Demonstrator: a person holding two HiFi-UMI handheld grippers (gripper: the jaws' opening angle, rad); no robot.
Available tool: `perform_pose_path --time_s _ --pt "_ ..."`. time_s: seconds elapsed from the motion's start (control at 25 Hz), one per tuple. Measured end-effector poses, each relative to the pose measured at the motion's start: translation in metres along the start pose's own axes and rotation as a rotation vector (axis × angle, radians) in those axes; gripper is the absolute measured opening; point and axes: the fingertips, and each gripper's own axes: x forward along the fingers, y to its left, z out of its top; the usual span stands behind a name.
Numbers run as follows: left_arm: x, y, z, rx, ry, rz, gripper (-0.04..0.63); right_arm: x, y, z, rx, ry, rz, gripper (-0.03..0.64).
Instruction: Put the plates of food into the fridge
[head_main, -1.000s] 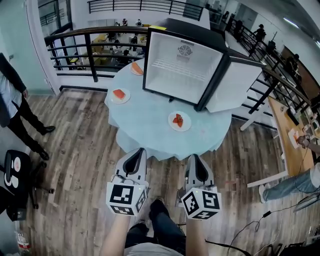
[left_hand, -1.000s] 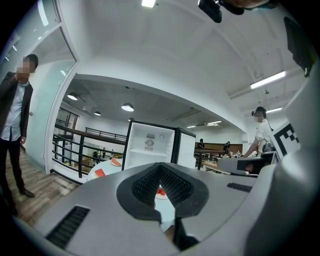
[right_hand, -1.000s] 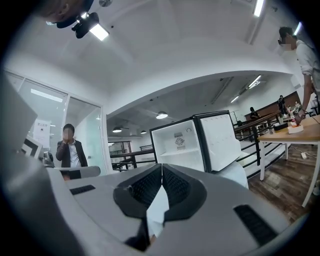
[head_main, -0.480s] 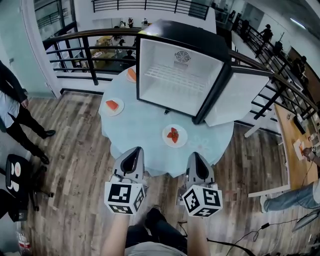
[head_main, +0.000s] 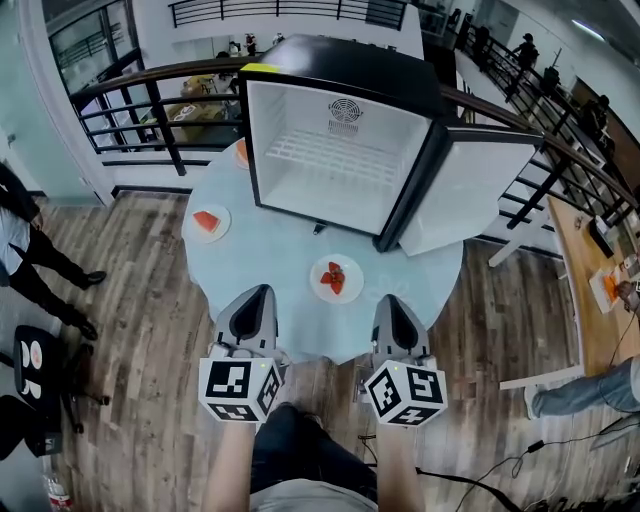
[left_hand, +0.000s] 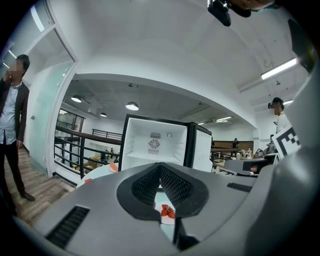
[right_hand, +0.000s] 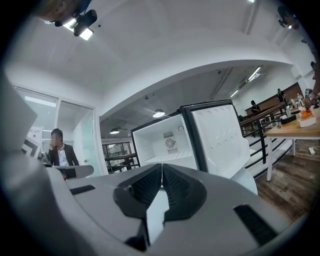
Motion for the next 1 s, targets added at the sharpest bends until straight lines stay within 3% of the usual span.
perform_pose_path --time_s 1.0 --pt "0.158 0.056 -0.042 -0.065 0.155 -0.086 0.005 0.156 -0.03 -0.039 0.009 0.138 -0.098 0.014"
